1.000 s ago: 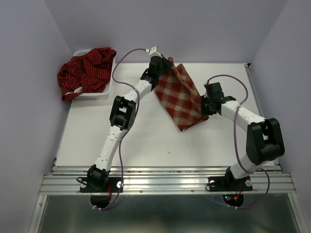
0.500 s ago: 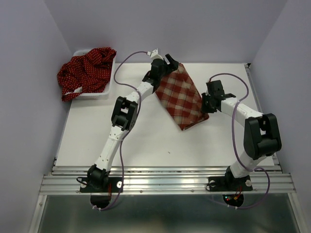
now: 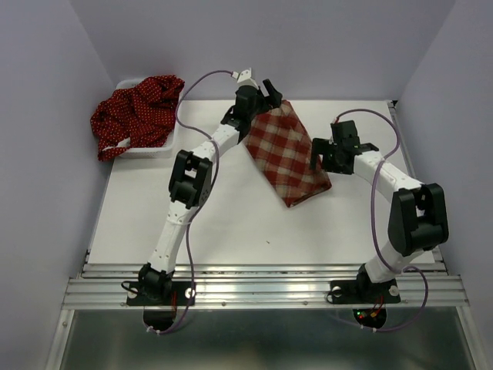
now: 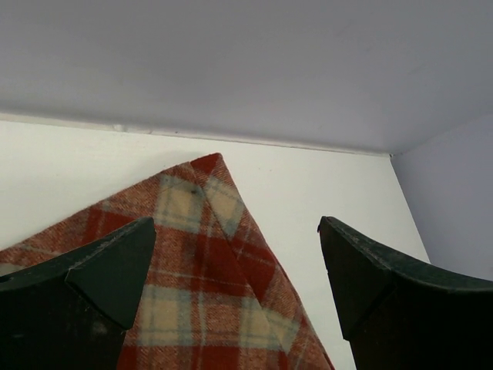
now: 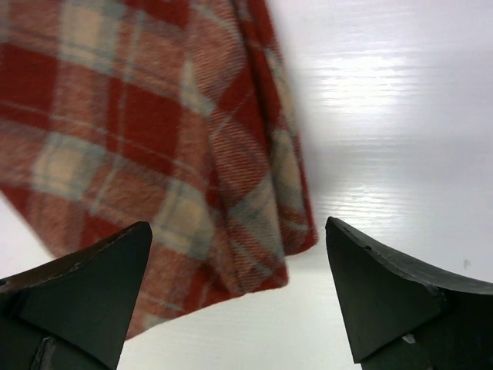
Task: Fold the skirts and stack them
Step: Fold the skirt
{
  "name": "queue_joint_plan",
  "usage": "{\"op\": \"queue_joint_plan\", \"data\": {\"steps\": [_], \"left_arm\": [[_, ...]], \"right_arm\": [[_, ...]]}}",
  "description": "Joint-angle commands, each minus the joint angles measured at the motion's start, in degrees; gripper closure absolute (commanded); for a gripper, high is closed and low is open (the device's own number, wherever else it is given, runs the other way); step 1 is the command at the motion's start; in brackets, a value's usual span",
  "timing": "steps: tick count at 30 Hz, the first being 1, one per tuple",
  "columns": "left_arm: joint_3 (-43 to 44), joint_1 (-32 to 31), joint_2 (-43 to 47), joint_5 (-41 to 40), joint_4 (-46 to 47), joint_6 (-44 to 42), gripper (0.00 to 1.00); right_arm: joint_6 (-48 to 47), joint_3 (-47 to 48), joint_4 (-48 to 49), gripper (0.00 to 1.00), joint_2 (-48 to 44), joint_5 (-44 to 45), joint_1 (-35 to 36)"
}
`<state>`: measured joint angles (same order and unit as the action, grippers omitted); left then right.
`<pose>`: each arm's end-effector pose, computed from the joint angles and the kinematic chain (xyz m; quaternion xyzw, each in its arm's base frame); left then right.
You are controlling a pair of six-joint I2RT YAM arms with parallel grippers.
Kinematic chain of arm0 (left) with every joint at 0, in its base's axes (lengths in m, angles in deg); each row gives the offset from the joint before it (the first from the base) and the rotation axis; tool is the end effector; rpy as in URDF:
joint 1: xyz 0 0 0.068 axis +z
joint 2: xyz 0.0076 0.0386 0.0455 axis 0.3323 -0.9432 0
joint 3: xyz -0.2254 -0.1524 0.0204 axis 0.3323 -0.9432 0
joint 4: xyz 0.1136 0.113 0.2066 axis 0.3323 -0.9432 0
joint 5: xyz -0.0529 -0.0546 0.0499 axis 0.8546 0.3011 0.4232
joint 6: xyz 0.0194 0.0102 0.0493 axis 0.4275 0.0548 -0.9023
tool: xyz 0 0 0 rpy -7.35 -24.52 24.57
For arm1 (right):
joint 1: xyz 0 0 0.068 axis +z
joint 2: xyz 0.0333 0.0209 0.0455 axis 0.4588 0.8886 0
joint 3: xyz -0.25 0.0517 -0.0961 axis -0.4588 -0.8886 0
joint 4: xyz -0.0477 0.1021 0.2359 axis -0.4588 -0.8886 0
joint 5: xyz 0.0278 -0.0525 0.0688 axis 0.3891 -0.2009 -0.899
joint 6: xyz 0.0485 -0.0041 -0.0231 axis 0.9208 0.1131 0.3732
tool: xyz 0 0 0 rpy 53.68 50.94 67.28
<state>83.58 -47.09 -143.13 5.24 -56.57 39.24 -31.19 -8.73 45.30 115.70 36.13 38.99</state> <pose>0.5347 -0.2807 0.2330 -0.0423 0.7125 -0.3621 0.5995 0.3440 0.0683 0.2294 0.0507 0.9467 0.0393 0.3156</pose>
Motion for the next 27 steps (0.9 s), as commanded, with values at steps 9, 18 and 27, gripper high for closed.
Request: {"op": "queue_joint_plan", "data": {"steps": [9,18,27], "left_arm": [[2.69,3.51,5.97,-1.00,-21.50,-11.94,0.01],[-7.27,8.61,8.98,-0.59,-24.78,-11.49,0.01],[-0.67,9.40,2.46,-0.84,-28.75,-12.38,0.01]], "right_arm": [[0.07,-5.08,4.34,0.00,-8.82,-21.74,2.90],[0.43,-13.78,4.07,0.00,-15.94,-21.74,2.91],[0.95,-13.96,3.72,0.00,-16.83,-20.16,2.91]]}}
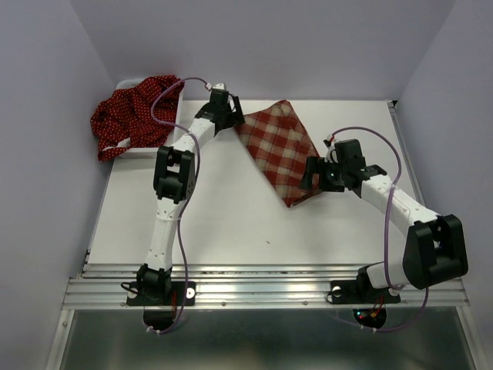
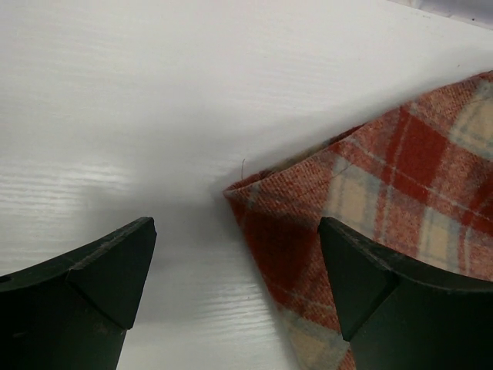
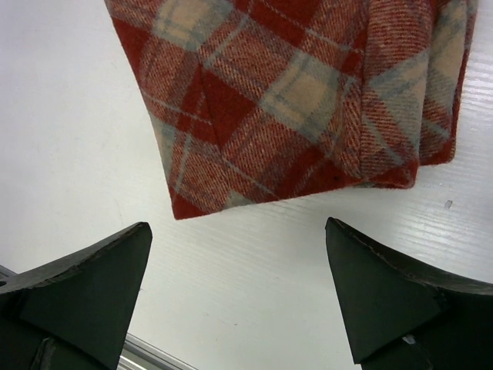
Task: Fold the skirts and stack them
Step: Fold the skirt
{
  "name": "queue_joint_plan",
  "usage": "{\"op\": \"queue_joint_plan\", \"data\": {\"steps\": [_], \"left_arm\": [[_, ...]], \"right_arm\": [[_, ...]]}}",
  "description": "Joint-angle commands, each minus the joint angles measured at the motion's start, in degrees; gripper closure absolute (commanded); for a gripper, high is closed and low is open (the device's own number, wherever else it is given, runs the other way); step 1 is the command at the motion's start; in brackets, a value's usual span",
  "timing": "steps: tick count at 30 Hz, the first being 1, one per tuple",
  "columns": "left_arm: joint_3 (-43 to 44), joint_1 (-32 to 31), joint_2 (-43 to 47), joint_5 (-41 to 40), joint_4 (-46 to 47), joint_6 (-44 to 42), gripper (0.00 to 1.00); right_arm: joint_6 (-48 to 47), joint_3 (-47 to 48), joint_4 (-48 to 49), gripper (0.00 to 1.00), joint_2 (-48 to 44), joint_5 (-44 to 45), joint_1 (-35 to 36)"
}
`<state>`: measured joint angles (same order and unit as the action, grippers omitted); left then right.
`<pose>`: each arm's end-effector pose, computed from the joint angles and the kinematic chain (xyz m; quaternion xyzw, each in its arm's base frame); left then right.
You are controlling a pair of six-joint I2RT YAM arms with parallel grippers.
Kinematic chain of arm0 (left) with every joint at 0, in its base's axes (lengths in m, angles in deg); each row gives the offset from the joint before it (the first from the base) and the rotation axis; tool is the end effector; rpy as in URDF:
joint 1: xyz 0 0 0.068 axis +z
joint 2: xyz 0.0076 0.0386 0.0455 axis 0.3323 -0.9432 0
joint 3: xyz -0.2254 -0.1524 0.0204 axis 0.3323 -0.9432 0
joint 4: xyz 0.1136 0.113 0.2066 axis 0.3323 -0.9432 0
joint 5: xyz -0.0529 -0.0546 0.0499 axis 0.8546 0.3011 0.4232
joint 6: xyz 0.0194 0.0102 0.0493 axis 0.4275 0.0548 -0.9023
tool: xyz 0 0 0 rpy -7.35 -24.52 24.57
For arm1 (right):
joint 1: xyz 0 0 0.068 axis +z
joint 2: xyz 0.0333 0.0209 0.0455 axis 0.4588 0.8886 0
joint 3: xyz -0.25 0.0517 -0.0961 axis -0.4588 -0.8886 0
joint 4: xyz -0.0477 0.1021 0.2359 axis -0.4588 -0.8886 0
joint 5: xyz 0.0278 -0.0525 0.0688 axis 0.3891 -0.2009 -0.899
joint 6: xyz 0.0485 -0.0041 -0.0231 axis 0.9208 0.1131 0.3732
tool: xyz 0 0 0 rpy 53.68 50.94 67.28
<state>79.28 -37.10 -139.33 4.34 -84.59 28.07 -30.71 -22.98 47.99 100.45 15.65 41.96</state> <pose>0.5522 -0.1757 0.1932 -0.0464 0.8630 -0.1704 0.4733 0.2747 0.0819 0.2350 -0.0308 0.9298 0.2176 0.2952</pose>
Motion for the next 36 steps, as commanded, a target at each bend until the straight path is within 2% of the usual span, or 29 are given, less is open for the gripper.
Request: {"op": "queue_joint_plan", "data": {"steps": [1,5,9,10,12,13,17,19,20,21,23,24,27,30,33,36], "left_arm": [[3.73,-0.15,-2.04,0.22,-0.29,-0.86,0.02],[5.30,1.17,-4.15,6.27,3.75,1.69,0.10],[6.89,1.17,-6.09,8.57,5.86,2.13,0.19],[6.80,1.17,-6.26,8.84,6.21,2.22,0.40],[6.54,1.26,-6.44,10.32,6.83,2.22,0.70],[5.41,1.17,-6.27,10.42,6.92,2.31,0.98],[-1.97,1.08,-1.44,10.08,9.03,2.22,1.00],[-8.90,1.17,3.46,6.48,9.29,3.62,1.00],[-15.37,1.08,5.58,4.03,10.34,4.24,1.00],[-15.43,1.17,7.86,3.14,11.13,5.29,1.00],[-27.96,0.99,15.57,2.78,17.51,8.71,1.00],[-37.22,0.82,18.14,1.90,19.55,10.47,1.00],[-49.32,-0.58,28.17,-3.87,23.87,16.27,1.00],[-63.81,-3.48,36.87,-10.39,23.18,22.95,1.00],[-71.91,-8.04,44.51,-15.05,20.99,29.09,1.00],[-75.71,-11.04,46.64,-15.24,17.30,33.94,1.00]], "right_arm": [[0.47,0.20,1.03,0.00,-2.00,0.50,-0.07],[0.65,0.11,-0.02,0.00,-2.62,1.55,-0.07],[0.82,0.20,-0.73,0.00,-3.06,3.13,-0.07],[0.91,0.20,-0.81,0.00,-3.24,3.48,-0.07],[1.44,-0.32,-0.81,0.00,-3.94,5.32,-0.07],[2.05,-0.41,-0.73,0.00,-4.12,6.29,-0.07],[5.39,-0.50,-0.99,0.00,-3.94,12.88,-0.07],[7.50,0.11,-0.90,0.00,-3.24,15.61,-0.07],[7.94,0.46,-0.73,0.00,-3.07,18.57,-0.07],[8.47,0.90,-0.73,0.00,-2.72,19.65,-0.07],[9.17,3.01,-0.64,0.00,-1.75,20.97,-0.07],[9.44,3.71,-0.55,0.00,-1.48,22.02,-0.07],[9.26,5.91,-0.20,0.00,-0.52,22.21,-0.07],[9.26,6.79,0.33,0.00,-0.25,22.56,-0.07],[9.44,6.53,0.50,0.00,-0.51,23.34,-0.59],[9.53,5.92,0.50,0.00,-1.04,23.70,-0.59]]}}
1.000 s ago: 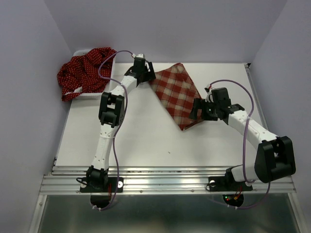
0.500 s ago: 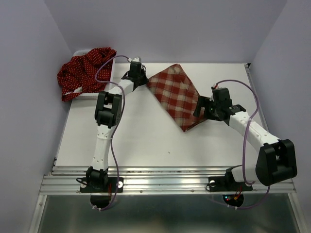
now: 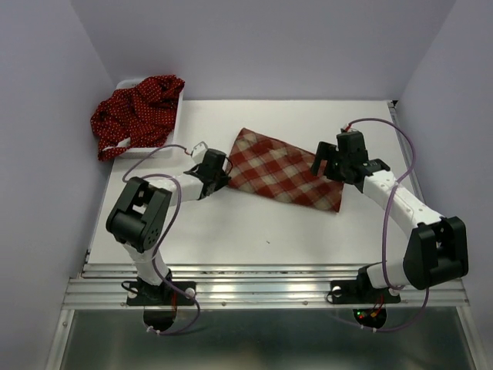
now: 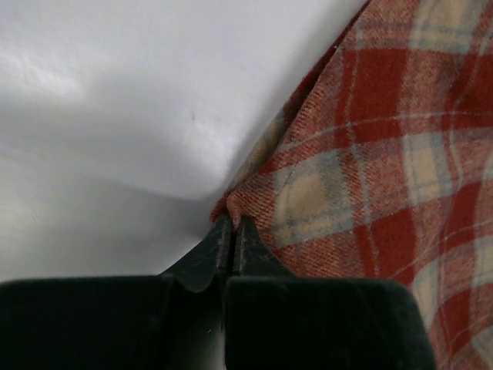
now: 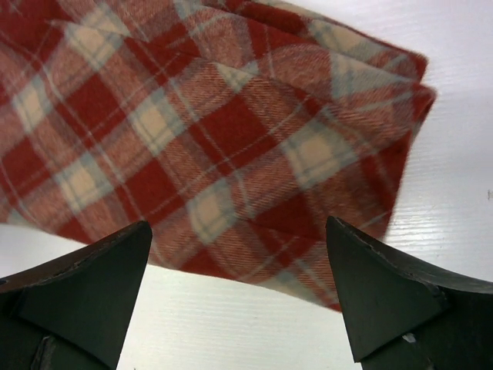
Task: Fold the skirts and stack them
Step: Fold the skirt
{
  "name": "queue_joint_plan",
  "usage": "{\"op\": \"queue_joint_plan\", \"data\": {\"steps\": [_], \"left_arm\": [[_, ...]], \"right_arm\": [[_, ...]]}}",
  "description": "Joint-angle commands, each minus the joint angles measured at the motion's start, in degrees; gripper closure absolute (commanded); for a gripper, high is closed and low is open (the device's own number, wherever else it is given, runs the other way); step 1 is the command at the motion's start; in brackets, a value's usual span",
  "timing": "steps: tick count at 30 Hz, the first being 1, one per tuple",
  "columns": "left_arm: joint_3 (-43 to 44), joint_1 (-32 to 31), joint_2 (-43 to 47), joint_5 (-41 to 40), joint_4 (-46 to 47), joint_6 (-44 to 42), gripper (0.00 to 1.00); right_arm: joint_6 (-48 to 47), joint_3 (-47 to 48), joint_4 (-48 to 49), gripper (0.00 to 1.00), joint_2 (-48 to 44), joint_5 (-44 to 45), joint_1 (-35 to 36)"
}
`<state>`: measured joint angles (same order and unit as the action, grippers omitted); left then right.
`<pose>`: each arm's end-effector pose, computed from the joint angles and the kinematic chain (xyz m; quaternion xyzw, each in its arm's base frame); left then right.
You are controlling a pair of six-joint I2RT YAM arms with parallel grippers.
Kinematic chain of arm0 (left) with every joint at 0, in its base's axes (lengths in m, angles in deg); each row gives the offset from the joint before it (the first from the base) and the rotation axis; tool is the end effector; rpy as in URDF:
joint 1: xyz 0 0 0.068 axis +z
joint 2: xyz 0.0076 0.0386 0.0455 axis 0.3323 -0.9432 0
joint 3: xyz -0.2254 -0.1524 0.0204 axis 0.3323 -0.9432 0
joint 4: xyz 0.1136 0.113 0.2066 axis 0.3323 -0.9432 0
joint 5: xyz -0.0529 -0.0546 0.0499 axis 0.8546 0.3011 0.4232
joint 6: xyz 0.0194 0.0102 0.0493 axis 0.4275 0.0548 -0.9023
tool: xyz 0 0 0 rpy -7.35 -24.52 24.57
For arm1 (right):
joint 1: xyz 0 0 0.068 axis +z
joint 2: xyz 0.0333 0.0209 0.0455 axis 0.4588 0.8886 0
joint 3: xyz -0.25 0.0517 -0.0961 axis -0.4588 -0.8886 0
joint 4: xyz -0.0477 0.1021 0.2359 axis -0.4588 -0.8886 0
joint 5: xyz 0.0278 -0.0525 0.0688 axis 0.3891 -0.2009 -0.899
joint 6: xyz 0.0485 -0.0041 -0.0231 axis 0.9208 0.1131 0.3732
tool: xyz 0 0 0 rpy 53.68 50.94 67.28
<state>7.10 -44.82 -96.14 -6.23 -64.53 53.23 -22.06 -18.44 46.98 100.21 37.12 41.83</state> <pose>0.3306 -0.1493 0.1640 -0.2218 0.8696 -0.1882 0.3991 0.2866 0.0707 0.2594 0.1061 0.9192 0.0861 0.3694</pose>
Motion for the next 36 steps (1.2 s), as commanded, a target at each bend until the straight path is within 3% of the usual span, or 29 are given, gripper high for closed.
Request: {"op": "queue_joint_plan", "data": {"steps": [1,4,11,12,13,18,19,21,22,24,29,31,36], "left_arm": [[-5.21,-5.16,4.41,-4.66,-4.34,10.36,1.00],[-8.37,-8.07,7.13,-4.66,-8.82,15.36,1.00],[-12.96,-13.16,17.33,-4.93,-12.70,15.48,0.98],[-13.13,-13.96,17.95,-4.75,-12.97,15.47,0.94],[-13.40,-14.66,18.65,-4.58,-13.40,14.95,0.81],[-12.62,-15.72,17.96,-3.52,-15.60,11.52,0.55],[-11.74,-15.72,17.87,-3.78,-17.00,11.17,0.42],[-10.33,-15.72,18.83,-4.66,-20.94,10.12,0.29],[-8.93,-15.72,20.05,-4.92,-22.45,9.68,0.14],[-7.52,-15.72,21.47,-5.71,-26.13,8.53,0.03],[-0.75,-13.71,22.80,-8.80,-29.06,-0.42,0.01],[1.96,-10.29,21.83,-5.21,-25.82,-4.19,0.01],[4.96,-2.12,17.26,5.32,-16.58,-11.94,0.01]], "right_arm": [[1.13,1.19,1.60,0.00,-1.24,2.24,-0.46],[1.83,0.49,1.69,0.00,-1.85,1.80,-0.46],[1.93,-0.57,1.69,0.00,-2.30,1.01,-0.46],[1.84,-0.57,1.69,0.00,-2.30,0.92,-0.46],[1.58,-0.30,1.69,0.00,-2.21,0.92,-0.46],[-0.09,0.31,1.69,0.00,-1.15,2.15,-1.07],[-0.27,0.31,1.60,0.00,-1.41,2.06,-1.69],[-0.97,0.14,1.60,0.00,-2.03,1.19,-2.83],[-1.32,-0.12,1.60,0.00,-3.08,0.14,-4.57],[-2.20,-0.74,1.25,0.00,-4.22,-1.80,-7.13],[-4.31,-4.78,-0.60,0.00,-4.59,-13.21,-19.06],[-4.84,-5.57,-0.51,0.00,-3.79,-20.33,-21.28],[-7.74,-5.93,-0.42,0.00,0.24,-24.48,-23.22]]}}
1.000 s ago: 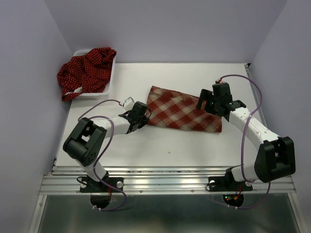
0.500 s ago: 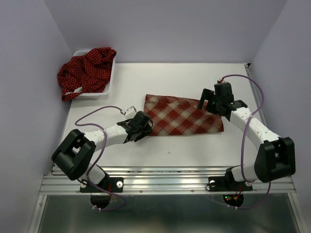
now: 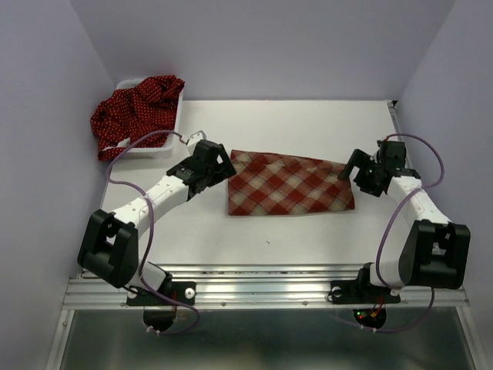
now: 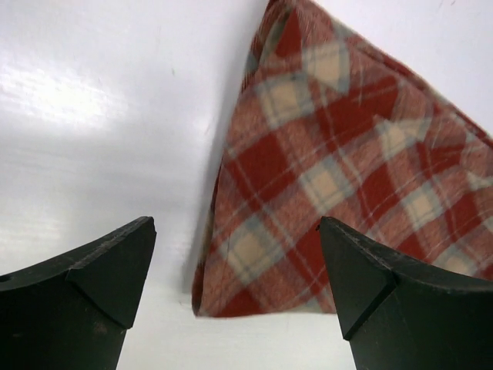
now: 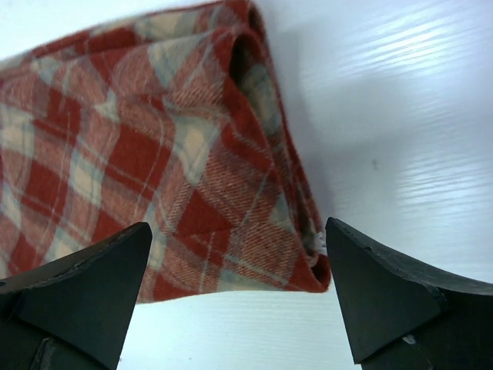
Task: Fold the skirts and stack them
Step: Fold the skirt
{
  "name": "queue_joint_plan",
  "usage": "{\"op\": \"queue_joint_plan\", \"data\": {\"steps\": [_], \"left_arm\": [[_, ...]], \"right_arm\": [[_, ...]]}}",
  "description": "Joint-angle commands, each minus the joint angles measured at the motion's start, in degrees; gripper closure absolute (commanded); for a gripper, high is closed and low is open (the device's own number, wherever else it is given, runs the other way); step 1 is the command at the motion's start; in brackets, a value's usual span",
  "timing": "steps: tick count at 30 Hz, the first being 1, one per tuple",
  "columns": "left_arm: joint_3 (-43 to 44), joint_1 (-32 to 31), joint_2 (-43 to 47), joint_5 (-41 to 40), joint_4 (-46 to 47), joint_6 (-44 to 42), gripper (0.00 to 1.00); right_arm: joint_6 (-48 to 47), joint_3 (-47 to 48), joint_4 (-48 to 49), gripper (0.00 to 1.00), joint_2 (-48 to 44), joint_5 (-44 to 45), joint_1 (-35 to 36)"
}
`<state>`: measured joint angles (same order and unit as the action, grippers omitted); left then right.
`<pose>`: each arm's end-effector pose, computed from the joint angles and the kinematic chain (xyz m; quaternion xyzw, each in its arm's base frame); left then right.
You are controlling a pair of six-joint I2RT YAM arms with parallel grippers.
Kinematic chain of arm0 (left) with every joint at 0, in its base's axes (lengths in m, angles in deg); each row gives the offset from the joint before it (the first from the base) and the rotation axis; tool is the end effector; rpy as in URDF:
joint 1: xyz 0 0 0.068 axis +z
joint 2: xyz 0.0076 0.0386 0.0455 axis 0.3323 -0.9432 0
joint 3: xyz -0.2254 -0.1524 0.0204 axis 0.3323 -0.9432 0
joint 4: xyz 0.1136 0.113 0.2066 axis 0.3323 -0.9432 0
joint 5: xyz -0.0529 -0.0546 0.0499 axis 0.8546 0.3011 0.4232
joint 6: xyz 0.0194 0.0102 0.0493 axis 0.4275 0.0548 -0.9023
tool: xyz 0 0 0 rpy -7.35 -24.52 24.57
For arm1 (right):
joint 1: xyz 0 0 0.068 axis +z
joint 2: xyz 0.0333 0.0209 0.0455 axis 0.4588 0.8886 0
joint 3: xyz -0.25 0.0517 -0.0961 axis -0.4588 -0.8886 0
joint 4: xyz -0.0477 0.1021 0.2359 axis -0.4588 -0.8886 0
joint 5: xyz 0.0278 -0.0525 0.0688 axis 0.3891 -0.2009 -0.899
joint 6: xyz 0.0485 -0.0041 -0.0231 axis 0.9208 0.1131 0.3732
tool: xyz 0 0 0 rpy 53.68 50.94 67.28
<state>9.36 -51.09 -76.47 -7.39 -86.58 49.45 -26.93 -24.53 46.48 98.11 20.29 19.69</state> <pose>0.2677 -0.1562 0.2533 -0.1490 0.8847 -0.1888 0.3994 0.2745 -0.0297 0.2347 0.1953 0.9157 0.1296 0.3263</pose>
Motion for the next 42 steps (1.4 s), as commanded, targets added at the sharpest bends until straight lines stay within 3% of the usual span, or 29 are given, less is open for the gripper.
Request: {"op": "queue_joint_plan", "data": {"steps": [1,9,19,27,28,30,32,36,38,42], "left_arm": [[3.33,4.95,-3.37,7.73,6.26,-9.04,0.01],[6.94,7.69,-14.71,20.56,10.40,-16.60,0.01],[8.26,8.04,-20.96,19.43,9.35,-18.62,0.02],[7.64,8.04,-24.30,21.02,10.40,-18.36,0.40],[7.99,8.04,-24.82,21.10,10.40,-18.45,0.48],[8.08,8.04,-25.09,21.10,10.32,-18.45,0.54],[7.99,8.04,-25.09,21.28,10.49,-18.45,0.55],[8.08,7.86,-25.44,21.72,10.84,-18.54,0.58],[8.17,7.78,-25.97,21.89,10.84,-18.63,0.65],[8.52,7.51,-27.11,22.42,11.10,-18.54,0.73]], "right_arm": [[-2.96,0.17,0.08,0.00,2.87,-7.56,-1.69],[-3.83,-1.50,1.57,0.00,6.92,-7.47,-3.11],[-2.61,-4.75,4.56,0.00,10.87,-9.41,-3.11],[-1.55,-7.21,8.07,0.04,13.07,-9.14,-3.11],[-1.29,-7.39,8.95,0.10,13.68,-9.15,-3.11],[-1.20,-7.47,9.65,0.19,14.13,-9.41,-3.11],[-1.11,-7.39,9.92,0.34,14.30,-10.10,-3.11],[-1.37,-8.35,11.76,0.55,13.95,-13.18,-3.11],[-1.90,-8.44,12.03,0.68,14.04,-14.77,-3.11],[-2.34,-8.09,12.91,0.82,13.43,-15.74,-3.11]]}}
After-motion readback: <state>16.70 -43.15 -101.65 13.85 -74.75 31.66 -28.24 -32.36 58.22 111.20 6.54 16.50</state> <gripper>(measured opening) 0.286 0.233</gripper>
